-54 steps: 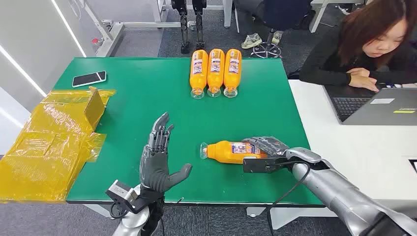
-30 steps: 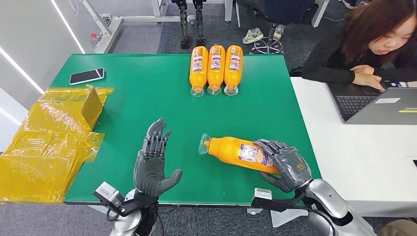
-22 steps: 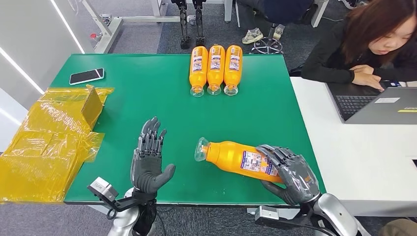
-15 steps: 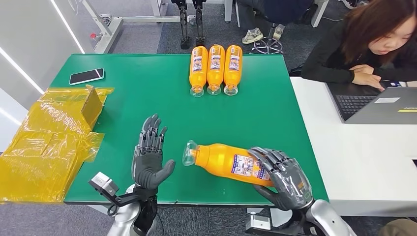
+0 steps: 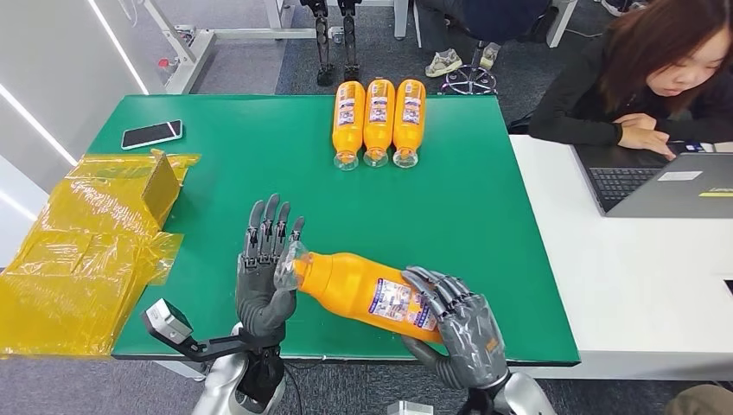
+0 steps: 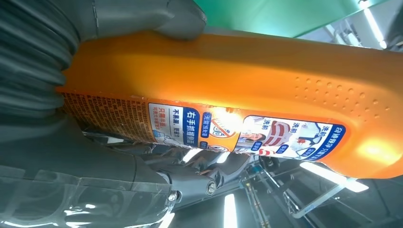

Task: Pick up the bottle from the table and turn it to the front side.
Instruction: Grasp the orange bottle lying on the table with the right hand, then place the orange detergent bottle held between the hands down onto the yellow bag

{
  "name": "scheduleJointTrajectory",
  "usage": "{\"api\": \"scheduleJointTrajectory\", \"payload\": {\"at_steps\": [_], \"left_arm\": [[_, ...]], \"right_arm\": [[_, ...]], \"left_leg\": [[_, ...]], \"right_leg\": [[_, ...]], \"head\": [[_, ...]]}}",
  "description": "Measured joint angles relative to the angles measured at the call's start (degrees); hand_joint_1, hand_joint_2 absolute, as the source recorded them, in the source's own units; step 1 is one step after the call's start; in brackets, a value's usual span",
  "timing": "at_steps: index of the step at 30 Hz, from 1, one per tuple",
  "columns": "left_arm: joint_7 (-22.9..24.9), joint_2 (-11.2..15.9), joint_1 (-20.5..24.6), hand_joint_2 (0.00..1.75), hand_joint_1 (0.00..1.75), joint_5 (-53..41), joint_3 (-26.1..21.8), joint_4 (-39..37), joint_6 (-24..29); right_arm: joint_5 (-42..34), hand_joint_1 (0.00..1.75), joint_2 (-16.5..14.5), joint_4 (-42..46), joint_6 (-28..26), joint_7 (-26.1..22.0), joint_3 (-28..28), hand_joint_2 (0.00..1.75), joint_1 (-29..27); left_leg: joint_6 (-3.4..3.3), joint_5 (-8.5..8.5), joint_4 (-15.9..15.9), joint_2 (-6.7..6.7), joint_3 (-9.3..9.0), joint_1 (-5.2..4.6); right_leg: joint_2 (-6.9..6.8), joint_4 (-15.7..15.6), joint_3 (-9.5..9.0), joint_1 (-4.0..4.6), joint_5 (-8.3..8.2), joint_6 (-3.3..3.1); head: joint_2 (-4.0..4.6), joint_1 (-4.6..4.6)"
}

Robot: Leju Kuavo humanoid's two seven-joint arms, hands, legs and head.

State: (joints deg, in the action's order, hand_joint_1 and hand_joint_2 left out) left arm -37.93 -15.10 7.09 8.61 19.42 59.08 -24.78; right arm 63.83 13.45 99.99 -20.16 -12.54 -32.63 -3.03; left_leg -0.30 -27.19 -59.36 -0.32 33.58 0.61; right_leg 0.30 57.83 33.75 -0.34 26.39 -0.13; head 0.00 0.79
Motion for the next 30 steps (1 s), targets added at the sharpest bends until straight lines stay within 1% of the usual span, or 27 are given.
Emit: {"api": "scheduleJointTrajectory", "payload": {"at_steps": [6,13,17,30], "left_arm": [[2.11,0.03,0.16,1.75,0.0,1.74,1.78,1.89,-2.45],[2.28,0.09,0.56,1.75,0.0,2.85,3.65,2.01,-2.38],[2.02,0.11,0.57,1.75,1.75,2.87,3.77,2.05,-1.85],[1.71,0.15,0.61,1.75,1.75,2.32,3.77,2.1,-1.99]], "right_arm": [[-0.08,1.75,-3.48,-0.45,2.95,0.77,-1.54,1.75,-0.23],[-2.65,1.75,-4.88,-2.93,3.71,-0.38,-3.74,1.75,-0.05],[-2.39,1.75,-5.91,-4.11,4.22,-0.14,-4.54,1.75,0.42],[0.13,1.75,-8.2,-4.16,6.23,2.13,-4.4,1.75,0.59]], "left_leg": [[0.0,0.01,-0.01,0.01,0.0,0.0],[0.0,0.0,-0.01,0.01,0.0,-0.01],[0.0,0.0,-0.01,0.02,0.0,-0.01],[0.01,0.01,-0.01,0.02,0.0,-0.01]], "right_leg": [[0.0,0.0,0.0,-0.01,0.0,0.0],[0.0,0.0,0.0,-0.02,0.0,0.0],[0.01,0.0,0.01,-0.01,0.0,0.0],[0.02,0.0,0.02,-0.02,0.0,0.0]], "head": [[0.0,0.0],[0.0,0.01],[0.0,0.0],[0.0,0.0]]}}
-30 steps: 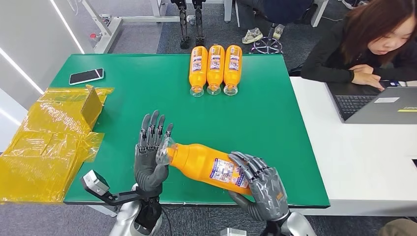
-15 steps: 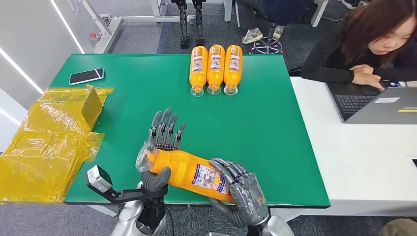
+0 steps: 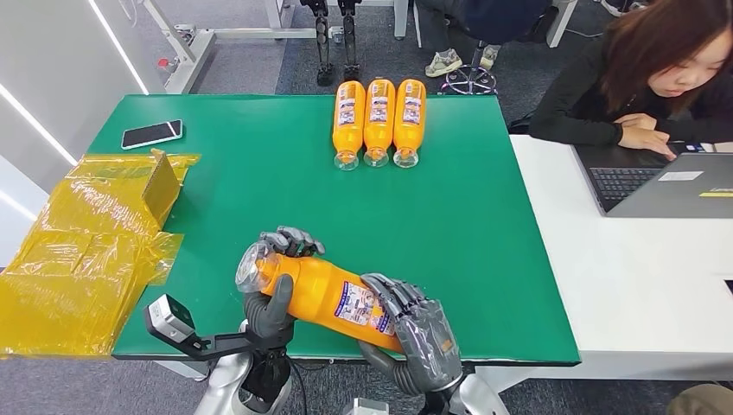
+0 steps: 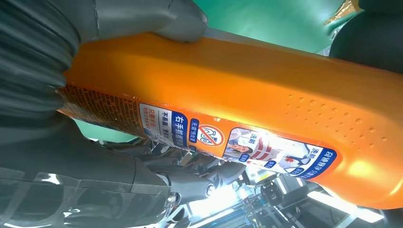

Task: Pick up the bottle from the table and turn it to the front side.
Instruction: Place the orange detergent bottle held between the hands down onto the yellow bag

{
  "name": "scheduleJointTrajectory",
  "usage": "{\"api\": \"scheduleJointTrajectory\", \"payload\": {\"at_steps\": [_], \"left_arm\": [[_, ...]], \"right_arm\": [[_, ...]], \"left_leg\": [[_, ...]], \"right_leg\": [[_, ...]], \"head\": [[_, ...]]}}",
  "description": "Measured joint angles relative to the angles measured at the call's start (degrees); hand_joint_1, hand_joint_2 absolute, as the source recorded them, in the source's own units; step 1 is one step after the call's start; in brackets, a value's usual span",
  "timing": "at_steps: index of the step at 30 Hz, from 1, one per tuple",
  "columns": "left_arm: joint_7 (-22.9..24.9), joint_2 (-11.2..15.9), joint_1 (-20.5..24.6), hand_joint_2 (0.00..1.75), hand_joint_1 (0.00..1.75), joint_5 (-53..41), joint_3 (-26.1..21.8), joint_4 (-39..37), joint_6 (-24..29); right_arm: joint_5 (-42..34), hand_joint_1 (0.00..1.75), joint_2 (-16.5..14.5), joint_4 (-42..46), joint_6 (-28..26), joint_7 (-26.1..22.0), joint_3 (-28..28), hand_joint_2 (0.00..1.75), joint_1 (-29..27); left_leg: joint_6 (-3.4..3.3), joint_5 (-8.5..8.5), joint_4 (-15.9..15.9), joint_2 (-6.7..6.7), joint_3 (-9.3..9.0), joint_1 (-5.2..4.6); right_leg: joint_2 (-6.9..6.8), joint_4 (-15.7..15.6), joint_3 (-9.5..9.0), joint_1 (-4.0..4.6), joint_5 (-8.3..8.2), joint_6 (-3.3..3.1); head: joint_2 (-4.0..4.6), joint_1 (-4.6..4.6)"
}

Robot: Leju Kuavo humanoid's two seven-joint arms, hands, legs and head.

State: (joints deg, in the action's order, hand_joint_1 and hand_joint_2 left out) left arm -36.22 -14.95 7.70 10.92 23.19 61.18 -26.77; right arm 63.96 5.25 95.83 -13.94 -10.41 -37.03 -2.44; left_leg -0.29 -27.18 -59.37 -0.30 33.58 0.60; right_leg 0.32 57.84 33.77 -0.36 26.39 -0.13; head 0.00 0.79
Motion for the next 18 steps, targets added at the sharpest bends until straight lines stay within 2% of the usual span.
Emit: {"api": "scheduleJointTrajectory", "payload": {"at_steps": [5,9,18], "left_arm": [[-0.19,0.0,0.03,1.75,1.75,-0.15,0.0,0.0,-0.05],[-0.19,0.0,0.07,1.75,1.75,-0.18,0.03,0.0,-0.03],[1.68,0.0,0.54,1.75,1.75,0.11,1.09,-0.01,0.55]], "right_arm": [[1.0,1.71,-0.23,0.51,0.32,0.34,0.2,1.75,-0.32],[1.88,0.03,-0.44,1.19,0.78,0.8,0.37,1.75,-0.7],[3.24,0.0,-2.34,4.67,-0.53,0.58,0.37,1.75,-2.06]], "left_leg": [[0.0,0.0,0.0,0.0,0.0,-0.01],[0.0,0.0,0.0,0.0,0.0,-0.01],[0.0,0.0,0.0,0.05,0.01,0.0]], "right_leg": [[0.0,0.0,0.0,0.0,0.0,0.0],[0.01,0.0,0.01,0.0,0.0,0.0],[0.04,0.0,0.04,0.01,0.0,0.0]], "head": [[0.0,0.0],[0.0,0.0],[0.0,0.0]]}}
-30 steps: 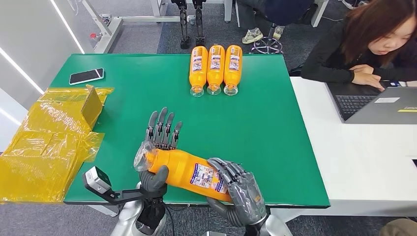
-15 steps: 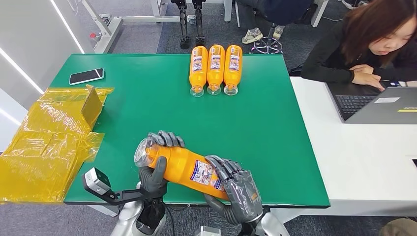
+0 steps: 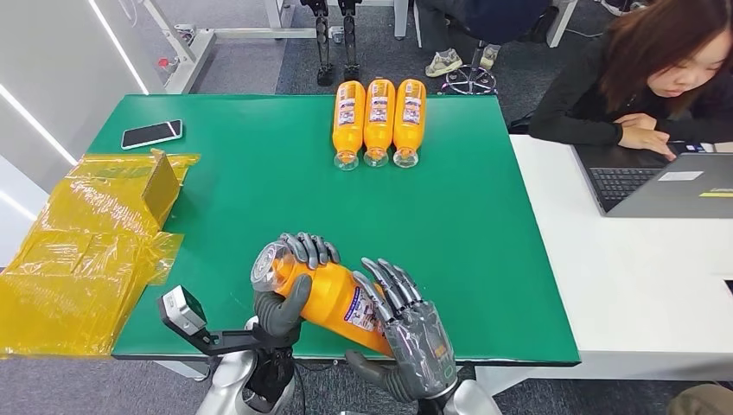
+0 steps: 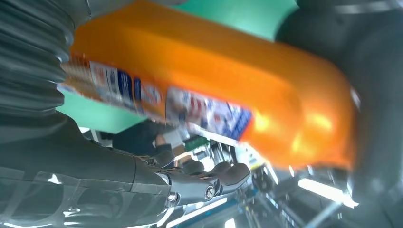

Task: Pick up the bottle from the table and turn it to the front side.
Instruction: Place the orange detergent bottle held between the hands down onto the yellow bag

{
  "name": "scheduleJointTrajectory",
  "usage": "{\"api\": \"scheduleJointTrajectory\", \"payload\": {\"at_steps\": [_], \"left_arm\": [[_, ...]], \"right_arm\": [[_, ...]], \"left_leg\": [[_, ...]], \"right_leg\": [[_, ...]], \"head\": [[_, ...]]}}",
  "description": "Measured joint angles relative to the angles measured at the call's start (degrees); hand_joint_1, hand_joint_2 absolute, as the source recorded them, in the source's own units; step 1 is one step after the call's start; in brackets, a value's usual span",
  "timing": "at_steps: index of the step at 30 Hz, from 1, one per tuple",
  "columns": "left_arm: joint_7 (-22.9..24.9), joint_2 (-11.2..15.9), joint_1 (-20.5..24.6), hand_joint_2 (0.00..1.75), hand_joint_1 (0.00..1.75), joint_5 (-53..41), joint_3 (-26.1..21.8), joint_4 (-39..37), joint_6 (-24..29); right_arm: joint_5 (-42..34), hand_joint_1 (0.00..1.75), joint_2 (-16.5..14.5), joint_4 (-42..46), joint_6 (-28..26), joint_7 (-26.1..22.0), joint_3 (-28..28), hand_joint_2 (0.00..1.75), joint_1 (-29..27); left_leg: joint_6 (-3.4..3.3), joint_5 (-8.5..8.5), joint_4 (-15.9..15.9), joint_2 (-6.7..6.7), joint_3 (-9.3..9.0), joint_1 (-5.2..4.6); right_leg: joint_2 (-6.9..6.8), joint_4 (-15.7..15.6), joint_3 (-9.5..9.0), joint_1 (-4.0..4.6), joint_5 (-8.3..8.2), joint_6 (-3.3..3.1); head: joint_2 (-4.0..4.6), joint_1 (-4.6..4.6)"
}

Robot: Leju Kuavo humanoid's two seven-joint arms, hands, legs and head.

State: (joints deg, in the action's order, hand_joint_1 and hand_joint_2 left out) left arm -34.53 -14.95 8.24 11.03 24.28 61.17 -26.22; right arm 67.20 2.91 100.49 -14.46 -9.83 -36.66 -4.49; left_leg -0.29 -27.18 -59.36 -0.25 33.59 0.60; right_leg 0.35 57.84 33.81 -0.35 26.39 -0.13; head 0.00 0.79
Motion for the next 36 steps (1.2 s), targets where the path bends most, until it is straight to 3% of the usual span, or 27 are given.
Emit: {"api": "scheduleJointTrajectory", "payload": {"at_steps": [6,9,15,23,26,29,36], "left_arm": [[-0.2,-0.01,1.64,1.75,1.75,0.4,-0.02,-0.86,2.46],[-2.63,0.39,3.42,1.75,1.75,-2.71,-0.26,-1.4,7.56],[-4.65,3.39,8.49,1.75,1.75,-19.37,-4.34,-0.41,24.23],[-2.47,8.74,13.06,1.75,1.75,-41.6,-10.58,5.29,34.38],[-0.09,11.13,14.29,1.75,1.75,-52.64,-10.79,5.43,40.35],[5.19,13.62,15.8,1.75,1.74,-66.49,-10.3,3.88,45.59],[18.43,18.87,21.35,1.75,1.75,-87.5,-6.09,-11.06,47.01]], "right_arm": [[-2.2,0.0,-0.63,2.59,-3.35,-2.04,0.64,1.75,-1.13],[-2.63,0.0,-0.62,3.1,-4.87,-3.11,0.73,1.75,-1.34],[-5.41,0.0,-0.44,2.76,-5.58,-4.75,0.73,1.75,-0.97],[-10.78,0.0,0.95,-0.01,-6.72,-6.85,0.57,1.75,1.66],[-12.79,0.0,1.6,-1.05,-7.53,-7.51,0.45,1.75,2.03],[-13.86,0.0,2.25,-1.86,-8.4,-7.83,0.44,1.75,2.06],[-16.82,0.0,3.61,-3.29,-9.92,-8.62,0.46,1.75,1.85]], "left_leg": [[0.0,0.0,0.0,0.0,0.01,0.0],[0.01,0.01,0.0,0.0,0.02,0.0],[0.15,0.1,0.0,0.0,0.02,0.02],[0.21,0.14,0.01,-0.03,0.01,0.03],[0.21,0.14,0.01,-0.02,0.01,0.03],[0.21,0.14,0.0,-0.01,0.01,0.02],[0.23,0.15,0.0,0.09,0.0,0.02]], "right_leg": [[0.0,0.0,0.0,0.0,0.0,0.0],[0.0,0.01,-0.01,0.0,-0.01,-0.01],[0.0,0.12,0.01,0.01,-0.05,-0.07],[-0.01,0.18,0.05,0.02,-0.05,-0.08],[0.0,0.18,0.06,0.01,-0.05,-0.08],[0.02,0.18,0.09,0.01,-0.05,-0.08],[0.15,0.19,0.14,0.01,-0.09,-0.13]], "head": [[0.0,0.0],[0.0,0.0],[0.0,-0.01],[0.0,0.0],[0.0,0.01],[0.0,0.01],[0.0,0.0]]}}
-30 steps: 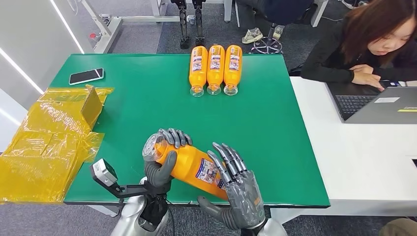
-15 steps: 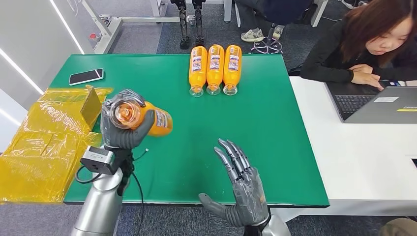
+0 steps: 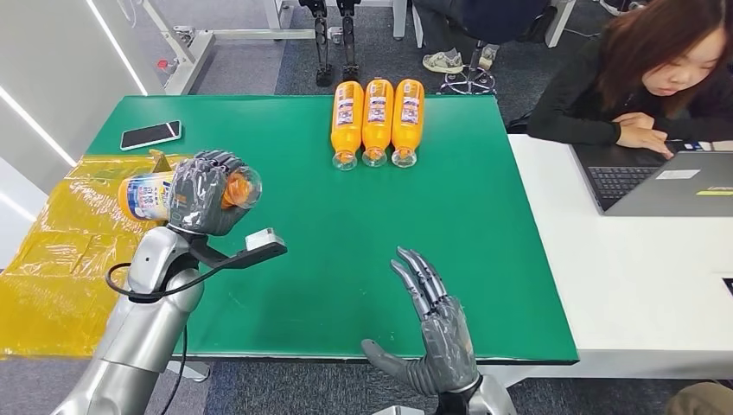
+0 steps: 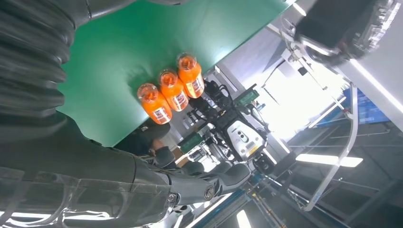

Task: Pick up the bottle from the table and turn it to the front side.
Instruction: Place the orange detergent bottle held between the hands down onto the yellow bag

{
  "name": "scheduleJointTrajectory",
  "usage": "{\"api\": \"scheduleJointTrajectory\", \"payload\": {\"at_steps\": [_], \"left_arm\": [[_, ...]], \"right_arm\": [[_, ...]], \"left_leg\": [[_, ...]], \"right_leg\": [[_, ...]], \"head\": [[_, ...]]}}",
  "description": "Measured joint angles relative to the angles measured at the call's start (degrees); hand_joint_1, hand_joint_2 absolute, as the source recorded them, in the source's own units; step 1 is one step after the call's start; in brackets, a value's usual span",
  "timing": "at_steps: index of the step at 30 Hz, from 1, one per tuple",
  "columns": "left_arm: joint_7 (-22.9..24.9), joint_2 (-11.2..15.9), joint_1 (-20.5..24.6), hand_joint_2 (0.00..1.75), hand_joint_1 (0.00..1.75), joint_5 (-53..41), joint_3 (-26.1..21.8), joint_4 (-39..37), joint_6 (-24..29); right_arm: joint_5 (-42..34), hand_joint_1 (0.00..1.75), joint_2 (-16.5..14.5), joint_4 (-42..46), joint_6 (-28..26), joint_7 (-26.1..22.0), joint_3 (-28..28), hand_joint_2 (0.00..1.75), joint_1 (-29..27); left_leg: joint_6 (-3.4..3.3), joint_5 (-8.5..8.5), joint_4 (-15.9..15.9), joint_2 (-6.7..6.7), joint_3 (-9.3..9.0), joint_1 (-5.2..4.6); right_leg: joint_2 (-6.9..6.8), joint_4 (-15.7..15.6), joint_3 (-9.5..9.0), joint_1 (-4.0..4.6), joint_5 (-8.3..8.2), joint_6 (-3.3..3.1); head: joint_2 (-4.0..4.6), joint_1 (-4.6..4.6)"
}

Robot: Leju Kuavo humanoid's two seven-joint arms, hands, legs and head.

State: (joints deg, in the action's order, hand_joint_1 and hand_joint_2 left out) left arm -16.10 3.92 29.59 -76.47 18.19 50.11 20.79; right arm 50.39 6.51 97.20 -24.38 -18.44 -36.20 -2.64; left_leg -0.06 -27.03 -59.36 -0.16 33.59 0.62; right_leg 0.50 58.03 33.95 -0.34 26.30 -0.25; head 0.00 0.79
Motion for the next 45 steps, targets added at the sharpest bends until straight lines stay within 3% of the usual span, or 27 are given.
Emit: {"api": "scheduleJointTrajectory", "payload": {"at_steps": [6,11,15,23,30,38,45], "left_arm": [[10.19,3.16,4.39,1.75,1.75,-9.29,2.97,-14.34,-6.21],[12.53,5.35,5.9,1.75,1.73,-9.38,3.45,-23.03,-10.78],[13.63,6.85,6.06,1.75,0.02,-8.86,3.45,-27.36,-13.14],[17.35,8.22,6.58,1.75,0.0,-10.32,3.45,-31.03,-14.71],[14.9,7.65,6.85,1.75,0.0,-11.13,3.45,-31.34,-11.05],[8.09,4.02,6.58,1.75,0.0,-10.96,3.53,-27.11,-11.51],[-1.72,2.81,5.16,1.75,0.0,-2.96,7.91,-15.65,-19.65]], "right_arm": [[0.05,0.0,0.62,-0.22,-0.72,0.2,0.04,1.75,-0.99],[0.05,0.0,0.68,-0.29,-0.56,0.3,0.04,1.75,-1.09],[-0.39,0.0,1.01,-0.27,-0.55,0.37,0.1,1.75,-1.11],[-1.05,0.0,2.15,0.26,-0.44,0.45,0.48,1.75,-1.52],[-0.39,0.0,2.21,0.3,-0.35,0.46,0.48,1.75,-2.05],[1.97,0.0,2.21,0.24,-2.14,1.55,0.61,1.75,-3.44],[2.76,0.0,2.21,0.25,-5.92,4.05,0.61,1.75,-5.01]], "left_leg": [[0.01,0.0,0.01,0.18,0.03,0.0],[0.03,-0.02,0.01,0.26,0.09,0.01],[0.04,-0.02,0.02,0.25,0.15,0.01],[0.04,-0.02,0.01,0.22,0.2,0.0],[0.06,-0.01,0.0,0.22,0.18,0.0],[0.06,0.0,-0.01,0.16,0.22,-0.01],[0.06,-0.01,-0.02,0.15,0.23,-0.02]], "right_leg": [[0.2,0.04,0.09,0.0,-0.01,-0.01],[0.3,0.08,0.2,0.0,0.0,-0.03],[0.29,0.08,0.27,0.0,0.0,-0.03],[0.26,0.08,0.29,-0.01,0.0,-0.03],[0.26,0.08,0.32,-0.01,0.0,-0.03],[0.17,0.08,0.31,-0.02,-0.01,-0.03],[0.16,0.08,0.31,-0.02,-0.01,-0.02]], "head": [[0.0,0.0],[0.0,0.01],[0.0,0.01],[0.0,0.01],[0.0,0.0],[0.0,0.01],[0.0,0.01]]}}
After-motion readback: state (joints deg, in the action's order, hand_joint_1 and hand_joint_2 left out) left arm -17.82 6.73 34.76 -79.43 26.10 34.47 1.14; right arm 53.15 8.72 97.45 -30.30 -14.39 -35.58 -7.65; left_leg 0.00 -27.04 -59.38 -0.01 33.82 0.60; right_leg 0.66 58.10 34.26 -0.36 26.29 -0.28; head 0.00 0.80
